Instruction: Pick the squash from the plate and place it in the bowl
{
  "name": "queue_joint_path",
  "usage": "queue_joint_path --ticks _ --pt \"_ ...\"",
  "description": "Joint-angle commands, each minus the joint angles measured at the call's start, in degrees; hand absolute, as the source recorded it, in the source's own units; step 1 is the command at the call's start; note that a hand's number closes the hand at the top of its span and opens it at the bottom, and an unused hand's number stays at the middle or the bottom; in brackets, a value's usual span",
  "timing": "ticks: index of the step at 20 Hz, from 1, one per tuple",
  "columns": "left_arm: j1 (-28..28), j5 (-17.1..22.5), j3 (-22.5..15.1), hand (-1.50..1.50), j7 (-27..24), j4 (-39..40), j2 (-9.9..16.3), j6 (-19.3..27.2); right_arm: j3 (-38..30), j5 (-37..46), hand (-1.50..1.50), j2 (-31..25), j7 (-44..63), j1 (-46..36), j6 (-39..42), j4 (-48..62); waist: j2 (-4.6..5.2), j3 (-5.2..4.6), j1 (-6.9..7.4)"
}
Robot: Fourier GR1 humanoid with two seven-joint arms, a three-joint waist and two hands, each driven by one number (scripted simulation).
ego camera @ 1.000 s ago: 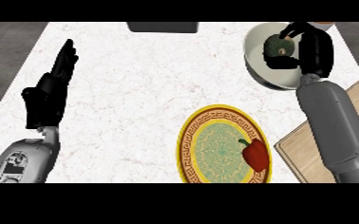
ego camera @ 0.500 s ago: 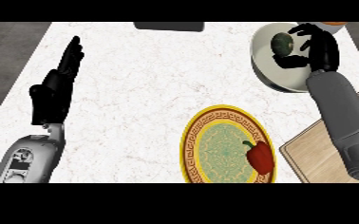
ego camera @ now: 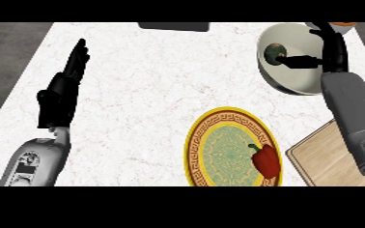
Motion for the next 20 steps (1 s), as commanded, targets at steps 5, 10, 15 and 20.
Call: queue_joint_path --ticks 5,10,15,20 --pt "1.32 -1.04 -0.12 0.00 0.59 -1.45 -0.66 0.47 -6.66 -6.59 -1.50 -5.26 -6.64 -1.22 6.54 4.93 -0.63 -0.10 -1.14" --pt "2.85 1.00 2.61 0.00 0.08 -1.79 0.86 -1.54 -9.04 -10.18 -1.50 -10.30 -10.33 2.86 16.60 5.59 -1.11 -0.17 -2.38" --pt "2.87 -0.71 1.79 0.00 3.67 -4.15 -0.37 -0.19 -10.15 -12.98 -1.50 -15.45 -12.65 5.42 28.52 5.35 -1.41 -0.19 -2.98" --pt "1.37 -1.82 3.34 0.00 3.18 -1.78 0.12 -0.40 -9.21 -14.24 -1.50 -16.45 -19.79 13.61 36.05 3.48 -1.58 -0.23 -3.78"
